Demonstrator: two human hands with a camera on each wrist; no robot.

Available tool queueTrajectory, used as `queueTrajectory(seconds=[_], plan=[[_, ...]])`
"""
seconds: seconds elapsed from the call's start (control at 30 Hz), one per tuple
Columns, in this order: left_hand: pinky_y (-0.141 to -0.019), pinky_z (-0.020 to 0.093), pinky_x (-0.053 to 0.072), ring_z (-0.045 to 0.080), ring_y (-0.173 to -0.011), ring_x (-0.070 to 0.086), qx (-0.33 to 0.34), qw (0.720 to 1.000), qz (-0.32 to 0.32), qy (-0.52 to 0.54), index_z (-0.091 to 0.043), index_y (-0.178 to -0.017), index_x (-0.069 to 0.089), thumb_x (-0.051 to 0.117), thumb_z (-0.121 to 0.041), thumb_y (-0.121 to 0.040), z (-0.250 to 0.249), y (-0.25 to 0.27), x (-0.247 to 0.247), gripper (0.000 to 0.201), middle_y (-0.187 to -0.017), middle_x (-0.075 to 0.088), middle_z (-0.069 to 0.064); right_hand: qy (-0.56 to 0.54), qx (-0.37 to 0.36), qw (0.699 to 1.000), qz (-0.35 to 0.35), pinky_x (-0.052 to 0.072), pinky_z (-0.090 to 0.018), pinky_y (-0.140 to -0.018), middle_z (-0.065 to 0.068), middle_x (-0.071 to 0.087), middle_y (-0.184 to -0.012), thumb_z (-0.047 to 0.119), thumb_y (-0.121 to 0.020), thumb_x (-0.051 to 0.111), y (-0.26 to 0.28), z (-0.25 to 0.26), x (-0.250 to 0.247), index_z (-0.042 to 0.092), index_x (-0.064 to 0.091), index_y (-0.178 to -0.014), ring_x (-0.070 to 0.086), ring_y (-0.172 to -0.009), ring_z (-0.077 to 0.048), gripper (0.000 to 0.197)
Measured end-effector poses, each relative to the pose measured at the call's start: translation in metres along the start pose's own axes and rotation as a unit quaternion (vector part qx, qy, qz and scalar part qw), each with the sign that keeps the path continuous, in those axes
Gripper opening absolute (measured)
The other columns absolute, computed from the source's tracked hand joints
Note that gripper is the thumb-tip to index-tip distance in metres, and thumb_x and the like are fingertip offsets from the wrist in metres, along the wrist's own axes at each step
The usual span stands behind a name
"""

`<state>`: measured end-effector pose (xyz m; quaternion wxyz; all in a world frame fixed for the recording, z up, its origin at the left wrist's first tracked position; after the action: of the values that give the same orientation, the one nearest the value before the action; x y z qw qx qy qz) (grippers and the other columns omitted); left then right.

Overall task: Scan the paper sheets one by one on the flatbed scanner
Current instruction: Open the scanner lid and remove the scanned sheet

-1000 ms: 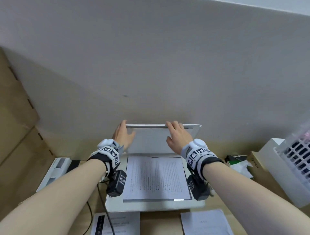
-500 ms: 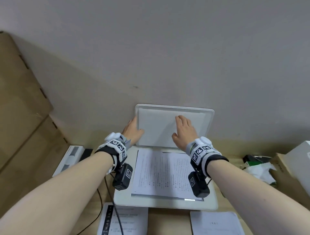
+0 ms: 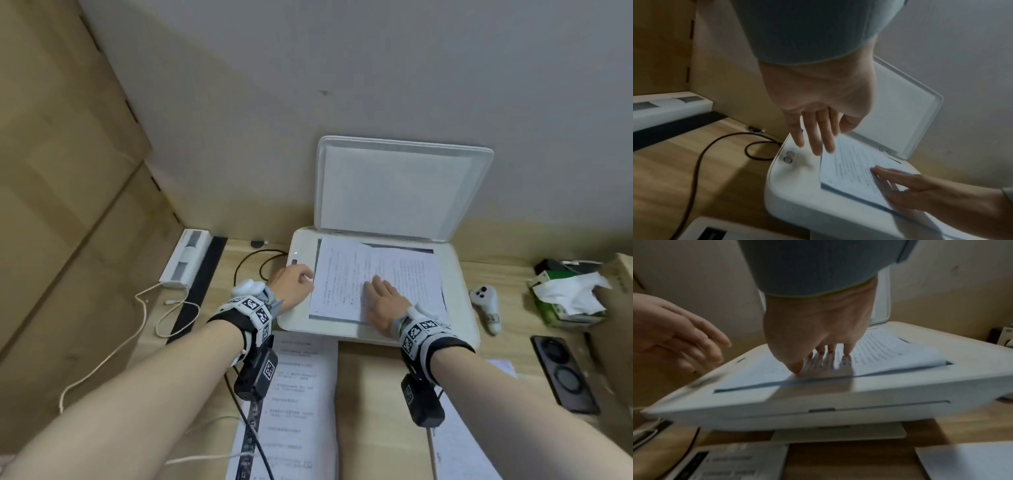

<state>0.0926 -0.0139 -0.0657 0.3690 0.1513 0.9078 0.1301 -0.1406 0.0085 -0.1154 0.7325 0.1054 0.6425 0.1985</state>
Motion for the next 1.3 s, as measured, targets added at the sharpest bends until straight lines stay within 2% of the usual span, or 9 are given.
queueTrajectory(seconds=[0.1,0.3,0.43,0.53,0.63,0.77,0.97,1.2,1.3], plan=[[-0.070,0.035,0.056,0.026,-0.073,0.070,-0.031,0.997,0.066,0.028,-0.004,-0.088,0.070,0.052,-0.017,-0.090,0.012,0.015,0.010,0.023,-0.074,0.075,0.007,0.034,0.005,0.998,-0.054,0.044,-0.045,-0.096,-0.009,0.035,-0.143,0.021,-0.098,0.040,0.012,0.001,0.011,0.015,0.032,-0.141,0.037,-0.127,-0.033,0.044],[-0.053,0.025,0.049,0.029,-0.053,0.064,-0.086,0.978,0.188,0.021,0.010,-0.085,0.068,0.043,-0.031,-0.098,0.024,0.039,0.043,0.050,-0.069,0.072,0.019,0.051,0.012,0.996,-0.065,0.038,-0.038,-0.082,-0.010,0.047,-0.119,0.023,-0.097,0.038,0.040,0.008,0.017,0.017,0.048,-0.124,0.041,-0.111,-0.030,0.029],[-0.059,0.025,0.050,0.027,-0.063,0.073,-0.075,0.985,0.158,-0.001,0.004,-0.086,0.070,0.044,-0.045,-0.094,0.032,0.039,0.060,0.056,-0.071,0.075,0.009,-0.015,-0.028,0.998,-0.059,0.043,-0.039,-0.088,-0.002,0.042,-0.104,0.030,-0.100,0.037,0.053,0.011,0.025,0.024,0.056,-0.117,0.042,-0.106,-0.026,0.026],[-0.065,0.034,0.056,0.030,-0.068,0.073,-0.063,0.988,0.143,-0.001,0.003,-0.076,0.066,0.051,-0.037,-0.092,0.032,0.036,0.068,0.045,-0.074,0.074,0.015,-0.085,-0.032,0.994,-0.060,0.043,-0.040,-0.093,0.002,0.041,-0.103,0.034,-0.103,0.037,0.065,0.006,0.027,0.026,0.060,-0.123,0.044,-0.105,-0.023,0.031],[-0.061,0.037,0.044,0.028,-0.057,0.060,-0.068,0.991,0.114,-0.006,-0.012,-0.062,0.045,0.055,-0.022,-0.090,0.031,0.033,0.074,0.032,-0.065,0.058,0.018,-0.104,-0.003,0.991,-0.083,0.045,-0.039,-0.093,-0.001,0.053,-0.110,0.033,-0.102,0.040,0.075,-0.011,0.023,0.020,0.061,-0.121,0.050,-0.107,-0.023,0.031],[-0.058,0.030,0.043,0.024,-0.062,0.055,-0.082,0.990,0.110,0.001,-0.011,-0.072,0.045,0.055,-0.019,-0.094,0.021,0.042,0.091,0.025,-0.074,0.052,0.013,-0.122,0.097,0.981,-0.114,0.047,-0.037,-0.078,-0.008,0.063,-0.100,0.035,-0.101,0.042,0.097,-0.062,0.029,0.015,0.054,-0.095,0.059,-0.091,-0.029,0.024],[-0.055,0.025,0.047,0.018,-0.069,0.062,-0.080,0.980,0.180,-0.012,0.001,-0.095,0.064,0.054,-0.025,-0.095,0.007,0.065,0.139,0.028,-0.092,0.070,0.016,-0.256,0.193,0.942,-0.102,0.042,-0.036,-0.064,0.000,0.063,-0.082,0.058,-0.098,0.044,0.141,-0.135,0.074,0.021,0.049,-0.088,0.059,-0.073,-0.023,0.038],[-0.055,0.025,0.040,0.017,-0.057,0.052,-0.065,0.972,0.204,-0.092,-0.008,-0.076,0.059,0.058,-0.025,-0.093,-0.015,0.091,0.231,0.024,-0.072,0.057,0.010,-0.289,0.197,0.926,-0.145,0.033,-0.035,-0.056,-0.002,0.053,-0.062,0.036,-0.097,0.051,0.192,-0.180,0.129,0.018,0.042,-0.067,0.048,-0.063,-0.026,0.036],[-0.047,0.021,0.045,0.000,-0.043,0.055,-0.072,0.963,0.243,-0.095,-0.006,-0.077,0.066,0.053,-0.020,-0.096,-0.020,0.106,0.280,0.027,-0.073,0.065,0.008,-0.281,0.223,0.925,-0.127,0.032,-0.033,-0.055,-0.003,0.053,-0.063,0.035,-0.097,0.050,0.212,-0.212,0.162,0.016,0.045,-0.069,0.049,-0.064,-0.028,0.034]])
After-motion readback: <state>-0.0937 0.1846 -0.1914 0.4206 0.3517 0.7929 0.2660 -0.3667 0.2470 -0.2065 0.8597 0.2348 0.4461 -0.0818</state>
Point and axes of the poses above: each hand's wrist, its own y-axis away from the middle knuckle, its own x-axis out of the palm, z = x × y, the point moved 1 cm from there along -y, towards the middle knuckle
